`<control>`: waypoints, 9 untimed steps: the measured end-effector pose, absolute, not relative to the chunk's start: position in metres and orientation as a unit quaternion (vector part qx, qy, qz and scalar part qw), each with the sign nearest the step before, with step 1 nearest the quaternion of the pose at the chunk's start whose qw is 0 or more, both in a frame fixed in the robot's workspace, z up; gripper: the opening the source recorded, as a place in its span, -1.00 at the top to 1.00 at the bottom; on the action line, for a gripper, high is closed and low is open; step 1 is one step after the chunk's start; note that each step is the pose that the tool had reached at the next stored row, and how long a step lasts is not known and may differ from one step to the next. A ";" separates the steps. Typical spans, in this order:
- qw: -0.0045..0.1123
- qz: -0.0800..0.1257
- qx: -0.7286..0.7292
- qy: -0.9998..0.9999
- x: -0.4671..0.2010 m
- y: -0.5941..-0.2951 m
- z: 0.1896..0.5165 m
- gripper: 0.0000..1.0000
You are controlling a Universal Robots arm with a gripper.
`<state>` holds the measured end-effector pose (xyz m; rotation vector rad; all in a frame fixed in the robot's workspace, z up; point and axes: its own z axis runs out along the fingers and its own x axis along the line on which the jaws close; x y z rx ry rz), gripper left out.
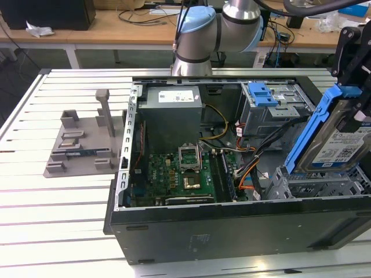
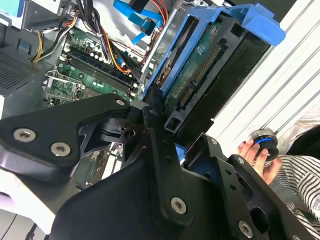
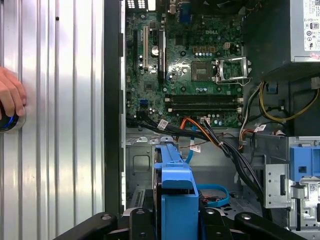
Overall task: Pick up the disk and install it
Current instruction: 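Pick up the disk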
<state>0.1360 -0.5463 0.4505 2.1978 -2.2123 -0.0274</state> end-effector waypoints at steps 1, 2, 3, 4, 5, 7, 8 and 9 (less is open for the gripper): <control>0.012 -0.009 0.705 -0.709 0.136 -0.546 0.451 0.27; 0.012 -0.009 0.705 -0.709 0.136 -0.546 0.451 0.27; 0.012 -0.009 0.705 -0.709 0.136 -0.546 0.451 0.27; 0.011 -0.009 0.705 -0.709 0.136 -0.546 0.450 0.27; 0.012 -0.009 0.705 -0.709 0.136 -0.546 0.450 0.27; 0.012 -0.009 0.705 -0.709 0.136 -0.546 0.450 0.27; 0.012 -0.009 0.705 -0.709 0.136 -0.546 0.450 0.27; 0.012 -0.009 0.705 -0.709 0.136 -0.546 0.450 0.27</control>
